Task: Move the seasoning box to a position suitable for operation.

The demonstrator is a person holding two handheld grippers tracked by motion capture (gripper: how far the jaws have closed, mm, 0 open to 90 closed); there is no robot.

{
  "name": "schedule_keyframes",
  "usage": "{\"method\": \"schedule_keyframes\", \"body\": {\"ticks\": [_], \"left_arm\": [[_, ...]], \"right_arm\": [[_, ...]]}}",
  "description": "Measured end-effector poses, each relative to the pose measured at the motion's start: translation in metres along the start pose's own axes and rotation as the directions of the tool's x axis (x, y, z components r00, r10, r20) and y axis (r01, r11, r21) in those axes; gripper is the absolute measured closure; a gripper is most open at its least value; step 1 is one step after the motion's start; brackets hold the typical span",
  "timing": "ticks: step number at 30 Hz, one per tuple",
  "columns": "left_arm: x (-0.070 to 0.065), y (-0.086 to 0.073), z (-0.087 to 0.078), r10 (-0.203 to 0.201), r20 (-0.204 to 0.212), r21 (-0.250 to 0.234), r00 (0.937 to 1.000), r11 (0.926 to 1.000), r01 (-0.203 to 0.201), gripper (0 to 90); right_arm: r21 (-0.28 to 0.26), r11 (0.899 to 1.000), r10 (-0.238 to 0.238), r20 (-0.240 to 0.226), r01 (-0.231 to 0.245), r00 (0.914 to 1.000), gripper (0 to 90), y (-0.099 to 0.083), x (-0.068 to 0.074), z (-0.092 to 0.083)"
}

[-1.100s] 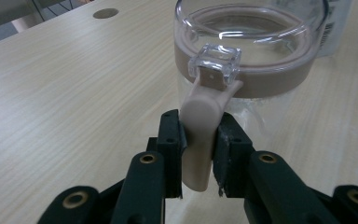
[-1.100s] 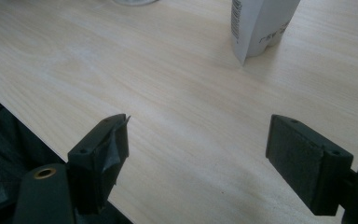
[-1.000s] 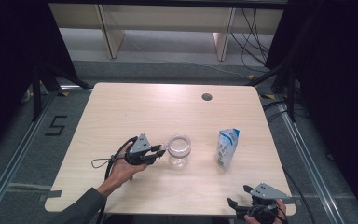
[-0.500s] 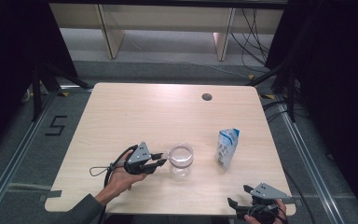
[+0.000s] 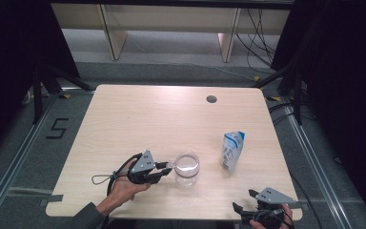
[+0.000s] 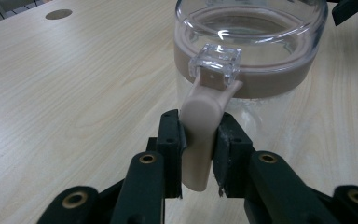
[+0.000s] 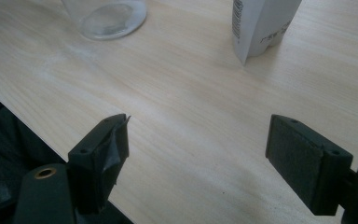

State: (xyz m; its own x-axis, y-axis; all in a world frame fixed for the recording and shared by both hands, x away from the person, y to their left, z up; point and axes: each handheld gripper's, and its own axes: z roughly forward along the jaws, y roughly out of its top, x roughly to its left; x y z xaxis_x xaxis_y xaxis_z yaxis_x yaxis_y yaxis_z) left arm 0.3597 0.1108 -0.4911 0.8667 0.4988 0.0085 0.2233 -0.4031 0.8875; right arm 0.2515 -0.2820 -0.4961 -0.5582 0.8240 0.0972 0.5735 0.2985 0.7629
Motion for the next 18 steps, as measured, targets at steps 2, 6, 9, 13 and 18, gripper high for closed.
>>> {"method": "schedule_keyframes", "body": {"ticks": [2, 6, 9, 13, 18], "left_arm": [[-0.0009, -0.0002, 0.0000, 0.005, 0.000, -0.004, 1.0000, 1.0000, -0.005, 73.9], [-0.0034, -0.0001, 0.0000, 0.010, 0.003, -0.002, 1.0000, 1.0000, -0.010, 73.8], [-0.0055, 0.0003, 0.0009, 0.005, 0.007, -0.005, 1.0000, 1.0000, -0.004, 73.8], [-0.0057, 0.0003, 0.0019, -0.009, 0.017, -0.007, 0.9998, 0.9999, 0.009, 73.7], [-0.0047, -0.0002, 0.0013, -0.032, 0.027, 0.003, 0.9991, 0.9995, 0.032, 71.2]], "right_arm": [[-0.010, 1.000, -0.021, 0.003, 0.021, 0.9998, 22.2, 0.0004, -0.0022, 0.0001], [0.001, 1.000, -0.001, 0.003, 0.001, 1.0000, 22.2, -0.0001, -0.0001, 0.0000], [-0.004, 1.000, 0.000, 0.005, 0.000, 1.0000, 22.2, 0.0004, -0.0003, -0.0002], [-0.007, 1.000, -0.026, 0.004, 0.026, 0.9996, 22.2, -0.0001, -0.0020, 0.0005], [-0.006, 1.000, -0.022, 0.003, 0.022, 0.9998, 22.1, 0.0000, -0.0023, 0.0005]]}}
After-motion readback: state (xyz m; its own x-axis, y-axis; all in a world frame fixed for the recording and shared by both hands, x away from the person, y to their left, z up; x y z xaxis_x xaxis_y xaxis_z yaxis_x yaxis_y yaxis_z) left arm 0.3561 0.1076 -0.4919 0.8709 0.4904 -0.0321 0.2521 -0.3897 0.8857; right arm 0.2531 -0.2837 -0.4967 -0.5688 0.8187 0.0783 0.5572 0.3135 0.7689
